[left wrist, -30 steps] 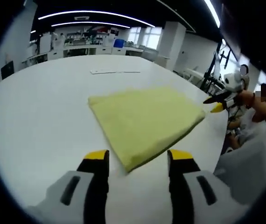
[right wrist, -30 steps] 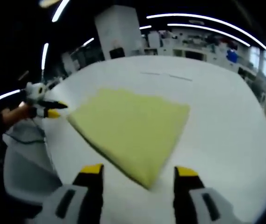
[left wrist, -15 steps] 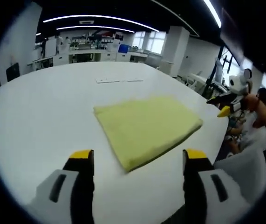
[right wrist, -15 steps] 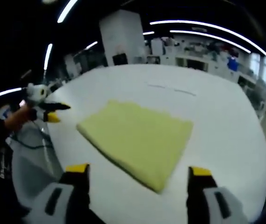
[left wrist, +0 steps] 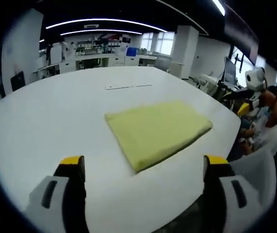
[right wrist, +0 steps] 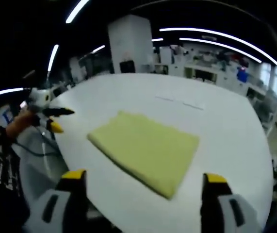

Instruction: Fold the garment on the visible template until the final outline fits inside the template.

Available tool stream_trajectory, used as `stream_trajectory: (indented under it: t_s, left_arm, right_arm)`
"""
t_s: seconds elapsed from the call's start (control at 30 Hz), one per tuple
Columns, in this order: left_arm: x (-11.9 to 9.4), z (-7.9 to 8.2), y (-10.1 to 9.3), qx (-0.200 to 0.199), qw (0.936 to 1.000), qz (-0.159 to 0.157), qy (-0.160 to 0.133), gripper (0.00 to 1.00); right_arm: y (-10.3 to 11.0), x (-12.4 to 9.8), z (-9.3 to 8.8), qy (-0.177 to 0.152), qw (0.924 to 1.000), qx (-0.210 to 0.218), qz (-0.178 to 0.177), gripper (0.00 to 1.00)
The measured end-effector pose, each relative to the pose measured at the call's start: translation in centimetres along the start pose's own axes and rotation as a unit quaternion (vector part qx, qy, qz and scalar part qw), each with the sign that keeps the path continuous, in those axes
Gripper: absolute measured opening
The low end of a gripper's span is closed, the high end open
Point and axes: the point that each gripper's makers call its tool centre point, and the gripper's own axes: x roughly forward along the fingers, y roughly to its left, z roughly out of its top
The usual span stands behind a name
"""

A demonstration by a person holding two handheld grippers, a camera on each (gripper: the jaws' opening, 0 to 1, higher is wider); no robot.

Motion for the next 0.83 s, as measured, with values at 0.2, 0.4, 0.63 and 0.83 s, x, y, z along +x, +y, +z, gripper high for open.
stream_trajectory:
  t_s: [0.2,0.4,0.63,0.83]
  left_arm:
    - [-0.9,-0.6,-0.2,0.014,0.9998,0.008,0.009,0.99]
    - [-1.6,-1.2,-0.6,0.017,0.9997,0.013,0.015,0.99]
    - [-1.9,-1.4,-0.4,0.009,0.9997,0.018,0.015,0.99]
    - [-2.1,-1.6,-0.5,0.011,0.9995,0.023,0.019,0.98]
  right_arm:
    - [0.4,-1.0,-0.1,-0.014,0.9999,0.008,-0.007,0.99]
    - [0.2,-1.9,-0.4,-0.022,0.9995,0.009,-0.020,0.99]
    - [0.1,-2.3,-0.8,-0.026,0.9992,0.016,-0.027,0.99]
    - [-0.1,-2.6,-1.1,-0.027,0.9989,0.021,-0.032,0.99]
